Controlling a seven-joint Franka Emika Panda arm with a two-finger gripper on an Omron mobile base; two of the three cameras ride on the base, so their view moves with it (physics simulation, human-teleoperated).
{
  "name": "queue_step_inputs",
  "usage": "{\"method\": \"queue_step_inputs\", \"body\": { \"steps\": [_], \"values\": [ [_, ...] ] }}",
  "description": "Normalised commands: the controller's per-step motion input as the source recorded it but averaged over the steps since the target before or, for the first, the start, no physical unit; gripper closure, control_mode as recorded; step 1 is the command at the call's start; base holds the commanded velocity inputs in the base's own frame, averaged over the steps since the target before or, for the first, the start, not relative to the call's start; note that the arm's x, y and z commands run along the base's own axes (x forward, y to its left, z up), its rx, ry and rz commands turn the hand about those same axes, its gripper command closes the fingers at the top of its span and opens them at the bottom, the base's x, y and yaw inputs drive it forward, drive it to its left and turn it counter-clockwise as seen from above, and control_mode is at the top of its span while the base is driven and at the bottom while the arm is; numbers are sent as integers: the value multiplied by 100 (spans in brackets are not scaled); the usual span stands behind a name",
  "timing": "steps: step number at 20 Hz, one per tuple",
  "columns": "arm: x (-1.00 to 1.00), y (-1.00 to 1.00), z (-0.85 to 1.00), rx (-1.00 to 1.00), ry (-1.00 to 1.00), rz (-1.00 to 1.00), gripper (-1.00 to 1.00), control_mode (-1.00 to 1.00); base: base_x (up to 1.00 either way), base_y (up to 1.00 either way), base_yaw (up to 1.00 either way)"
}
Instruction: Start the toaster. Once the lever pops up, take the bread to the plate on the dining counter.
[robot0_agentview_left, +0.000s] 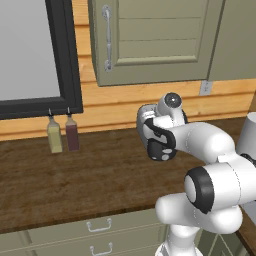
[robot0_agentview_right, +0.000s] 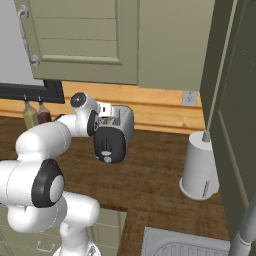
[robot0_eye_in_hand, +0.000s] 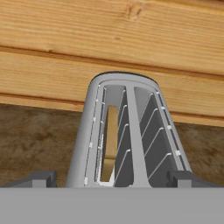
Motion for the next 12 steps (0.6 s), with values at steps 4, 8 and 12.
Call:
{"method": "queue_step_inputs", "body": {
  "steps": [4, 8, 12],
  "values": [
    [0, 0, 0, 0, 0, 0, -100, -100, 0, 0, 0],
    [0, 0, 0, 0, 0, 0, -100, -100, 0, 0, 0],
    [0, 0, 0, 0, 0, 0, -100, -100, 0, 0, 0]
  ]
}}
